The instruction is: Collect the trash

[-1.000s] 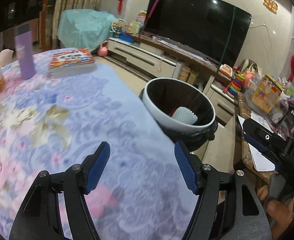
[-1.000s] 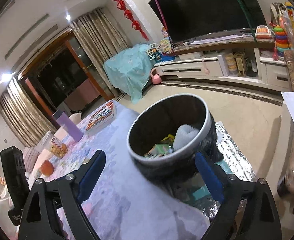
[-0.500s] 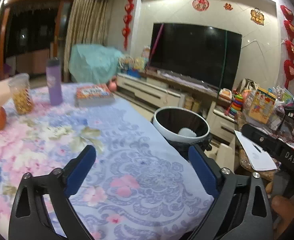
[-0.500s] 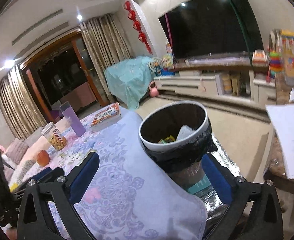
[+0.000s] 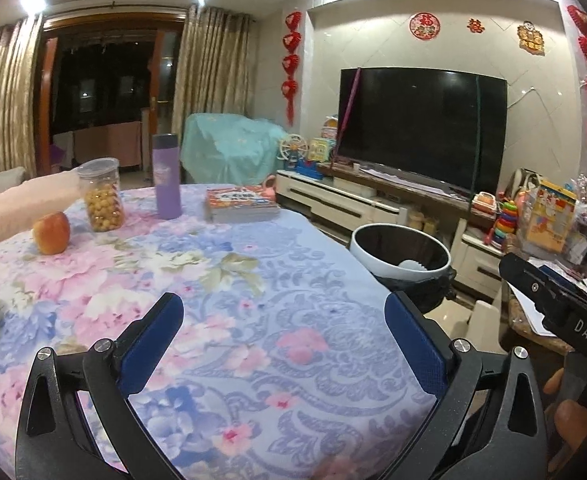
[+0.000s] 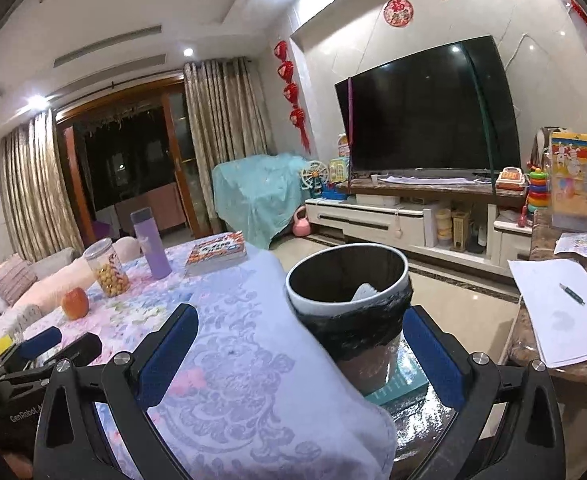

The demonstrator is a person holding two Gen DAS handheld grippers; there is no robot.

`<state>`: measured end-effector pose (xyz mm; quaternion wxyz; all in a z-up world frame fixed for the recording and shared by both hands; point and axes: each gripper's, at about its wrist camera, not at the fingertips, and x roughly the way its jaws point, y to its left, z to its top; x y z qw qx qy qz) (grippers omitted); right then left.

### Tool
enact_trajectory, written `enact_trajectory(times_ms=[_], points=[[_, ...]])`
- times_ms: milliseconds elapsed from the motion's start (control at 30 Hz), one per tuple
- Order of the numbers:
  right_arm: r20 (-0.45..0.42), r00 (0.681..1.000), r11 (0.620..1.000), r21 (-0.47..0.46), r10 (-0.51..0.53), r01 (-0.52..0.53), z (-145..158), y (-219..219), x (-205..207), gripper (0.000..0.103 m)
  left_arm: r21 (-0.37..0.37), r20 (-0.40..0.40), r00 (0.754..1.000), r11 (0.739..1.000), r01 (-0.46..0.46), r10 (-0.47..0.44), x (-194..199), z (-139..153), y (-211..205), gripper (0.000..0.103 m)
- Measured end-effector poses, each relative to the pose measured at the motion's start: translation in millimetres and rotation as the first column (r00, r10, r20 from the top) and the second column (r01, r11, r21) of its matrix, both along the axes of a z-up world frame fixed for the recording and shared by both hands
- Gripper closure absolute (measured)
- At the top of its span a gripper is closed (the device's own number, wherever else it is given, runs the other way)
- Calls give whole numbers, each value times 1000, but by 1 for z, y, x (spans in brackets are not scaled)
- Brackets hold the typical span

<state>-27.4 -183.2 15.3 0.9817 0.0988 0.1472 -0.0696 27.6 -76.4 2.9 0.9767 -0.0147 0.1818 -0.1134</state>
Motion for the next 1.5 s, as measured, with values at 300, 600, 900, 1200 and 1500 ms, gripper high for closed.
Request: enact_trajectory(times_ms=[300,600,900,1200,1500], points=[[14,1000,999,-28,19,-19,2,14,-13,0,14,49,997,998,-54,53,-19,7,11,0],[24,1000,999,-47,10,-9,3,17,-19,0,28,87,994,997,-75,72,-28,9,12,0],[18,1000,999,-46,2,-1,2,15,-18,0,30,95,992,996,-88,85,-28,8,11,0],[19,1000,999,-41,1,-1,2,14,-19,0,36,104,990,995,-95,91,-30,7,10,0],[17,1000,999,-39,1,0,2,14,-20,0,40,103,990,994,-99,95,-30,6,10,0]])
